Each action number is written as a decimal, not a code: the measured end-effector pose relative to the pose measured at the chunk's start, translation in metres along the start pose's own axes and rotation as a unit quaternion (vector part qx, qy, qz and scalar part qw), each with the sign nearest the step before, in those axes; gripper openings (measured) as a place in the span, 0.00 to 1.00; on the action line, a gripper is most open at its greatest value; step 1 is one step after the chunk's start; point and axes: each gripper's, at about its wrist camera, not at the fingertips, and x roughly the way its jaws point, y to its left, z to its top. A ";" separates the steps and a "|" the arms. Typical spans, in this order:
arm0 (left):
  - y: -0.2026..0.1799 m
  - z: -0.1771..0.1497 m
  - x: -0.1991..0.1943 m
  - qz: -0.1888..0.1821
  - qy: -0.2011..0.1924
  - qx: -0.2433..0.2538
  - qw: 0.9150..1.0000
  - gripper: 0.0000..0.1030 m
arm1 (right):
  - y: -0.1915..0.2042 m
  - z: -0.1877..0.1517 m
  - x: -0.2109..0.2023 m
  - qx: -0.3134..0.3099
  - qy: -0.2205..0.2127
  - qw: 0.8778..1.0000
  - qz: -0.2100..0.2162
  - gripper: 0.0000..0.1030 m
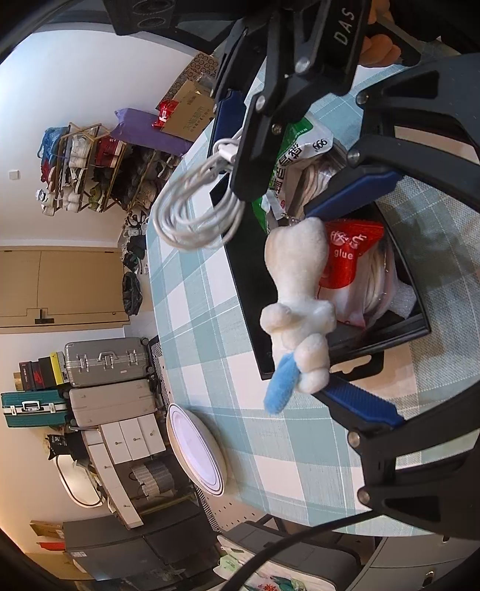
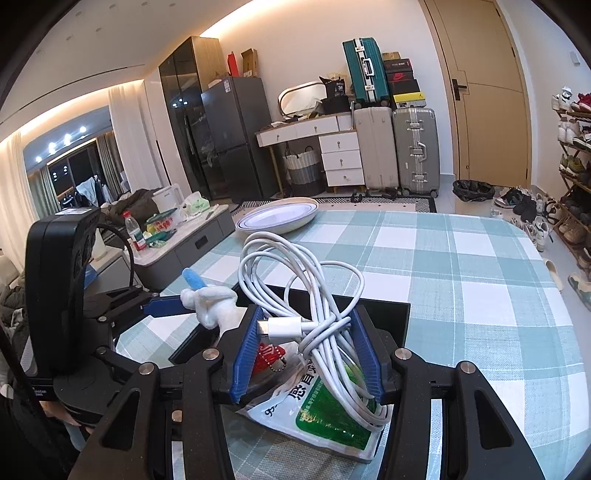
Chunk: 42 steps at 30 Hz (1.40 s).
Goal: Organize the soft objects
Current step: 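Lower both items into the black box and open both tools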
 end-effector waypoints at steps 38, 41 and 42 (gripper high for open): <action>0.026 -0.030 -0.037 -0.003 -0.071 -0.050 0.996 1.00 | -0.003 -0.024 -0.038 -0.031 -0.032 0.999 -0.002 1.00; 0.025 -0.034 -0.044 0.008 -0.085 -0.046 0.995 1.00 | -0.001 -0.031 -0.042 -0.027 -0.034 0.999 -0.008 1.00; 0.024 -0.035 -0.046 0.013 -0.089 -0.045 0.995 1.00 | -0.001 -0.034 -0.043 -0.026 -0.037 0.999 -0.009 1.00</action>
